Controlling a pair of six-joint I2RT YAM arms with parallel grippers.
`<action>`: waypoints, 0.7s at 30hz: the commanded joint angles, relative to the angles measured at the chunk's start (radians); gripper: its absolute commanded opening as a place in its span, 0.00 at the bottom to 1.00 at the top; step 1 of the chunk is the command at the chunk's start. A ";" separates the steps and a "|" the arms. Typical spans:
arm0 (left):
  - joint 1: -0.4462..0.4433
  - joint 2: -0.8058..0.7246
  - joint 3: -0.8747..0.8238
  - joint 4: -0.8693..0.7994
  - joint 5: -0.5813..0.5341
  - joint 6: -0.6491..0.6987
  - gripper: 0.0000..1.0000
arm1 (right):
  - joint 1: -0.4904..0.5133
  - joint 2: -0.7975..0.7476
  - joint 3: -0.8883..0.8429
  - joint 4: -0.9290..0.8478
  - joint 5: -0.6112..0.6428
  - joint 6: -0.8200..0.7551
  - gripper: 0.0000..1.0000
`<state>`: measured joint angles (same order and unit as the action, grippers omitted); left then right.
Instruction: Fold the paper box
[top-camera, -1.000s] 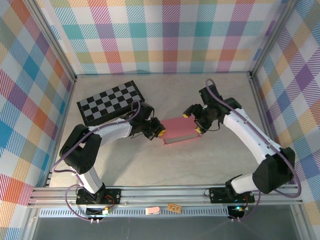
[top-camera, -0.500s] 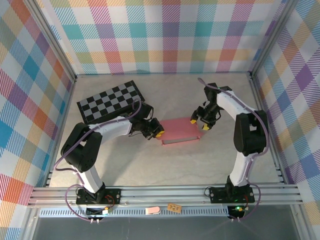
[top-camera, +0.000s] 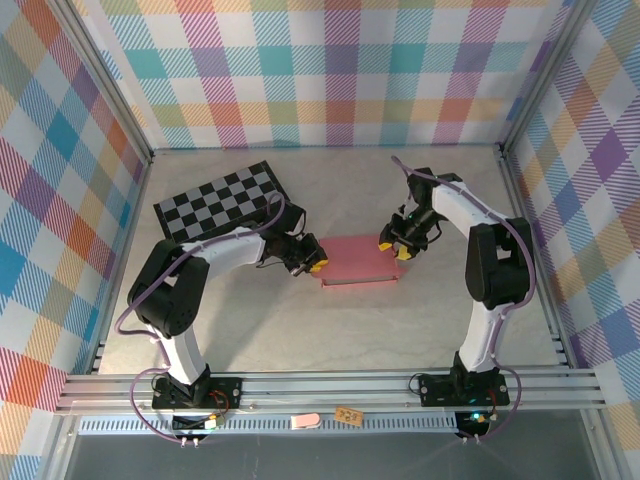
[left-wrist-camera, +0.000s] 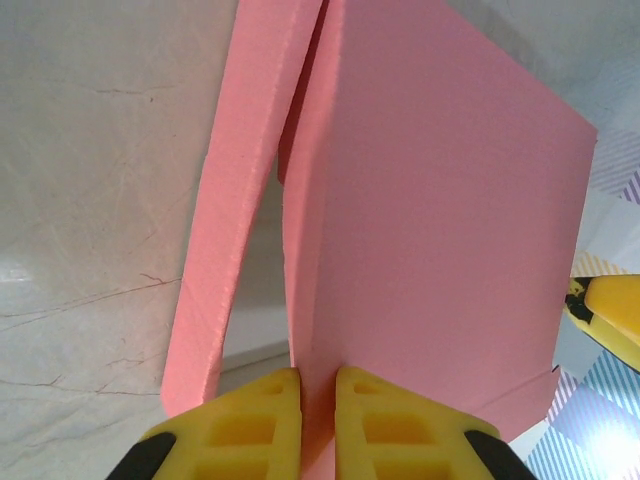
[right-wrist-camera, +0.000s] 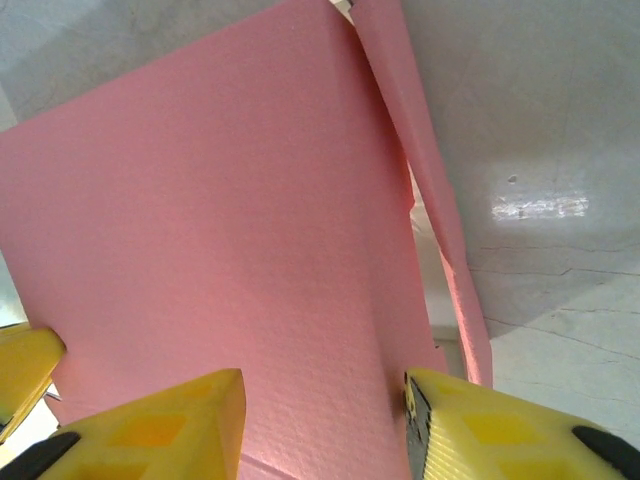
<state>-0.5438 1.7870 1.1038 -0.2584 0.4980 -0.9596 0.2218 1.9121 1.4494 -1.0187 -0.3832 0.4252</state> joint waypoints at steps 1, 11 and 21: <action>0.012 0.039 0.011 -0.066 -0.007 0.009 0.12 | 0.005 -0.048 -0.019 -0.025 -0.068 -0.006 0.44; 0.033 0.058 0.047 -0.103 0.009 0.039 0.12 | 0.001 -0.068 -0.036 -0.065 0.035 -0.051 0.51; 0.038 0.071 0.059 -0.107 0.019 0.050 0.13 | 0.005 -0.045 -0.082 -0.027 -0.049 -0.063 0.50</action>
<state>-0.5190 1.8252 1.1515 -0.2886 0.5381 -0.9180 0.2226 1.8660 1.3827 -1.0409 -0.3943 0.3794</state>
